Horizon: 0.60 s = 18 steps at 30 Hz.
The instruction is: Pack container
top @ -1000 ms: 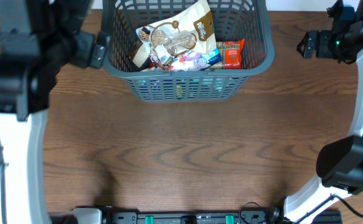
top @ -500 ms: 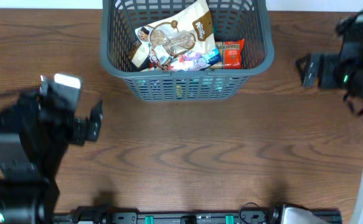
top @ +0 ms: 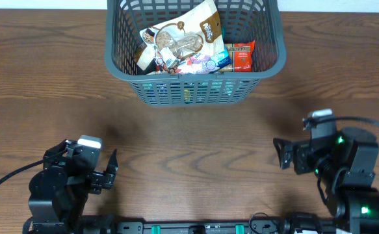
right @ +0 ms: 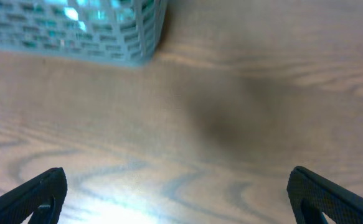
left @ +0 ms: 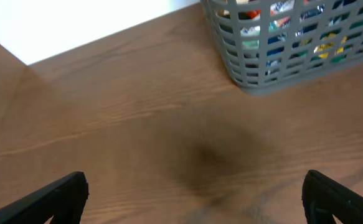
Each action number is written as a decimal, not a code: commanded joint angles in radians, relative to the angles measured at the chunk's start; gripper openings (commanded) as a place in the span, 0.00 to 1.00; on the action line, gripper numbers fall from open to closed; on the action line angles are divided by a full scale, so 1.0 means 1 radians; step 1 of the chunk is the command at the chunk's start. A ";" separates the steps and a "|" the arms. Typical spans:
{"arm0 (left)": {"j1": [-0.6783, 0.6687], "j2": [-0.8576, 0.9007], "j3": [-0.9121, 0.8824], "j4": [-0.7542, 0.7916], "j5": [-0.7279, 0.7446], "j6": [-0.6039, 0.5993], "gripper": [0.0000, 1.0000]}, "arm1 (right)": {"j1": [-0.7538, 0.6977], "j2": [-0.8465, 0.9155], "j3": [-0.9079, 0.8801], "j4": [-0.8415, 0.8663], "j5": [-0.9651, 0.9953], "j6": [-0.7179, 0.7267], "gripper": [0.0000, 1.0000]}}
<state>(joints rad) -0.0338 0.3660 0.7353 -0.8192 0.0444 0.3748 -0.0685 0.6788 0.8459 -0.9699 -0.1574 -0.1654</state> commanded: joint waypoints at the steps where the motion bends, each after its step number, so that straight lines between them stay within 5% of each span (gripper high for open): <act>1: 0.005 -0.009 0.000 -0.003 -0.012 0.016 0.98 | 0.010 -0.030 -0.064 -0.015 0.003 0.008 0.99; 18: 0.005 -0.009 0.000 -0.007 -0.012 0.016 0.99 | 0.010 -0.029 -0.122 -0.123 0.003 0.008 0.99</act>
<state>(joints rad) -0.0338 0.3637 0.7349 -0.8265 0.0444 0.3748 -0.0685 0.6525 0.7261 -1.0897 -0.1570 -0.1654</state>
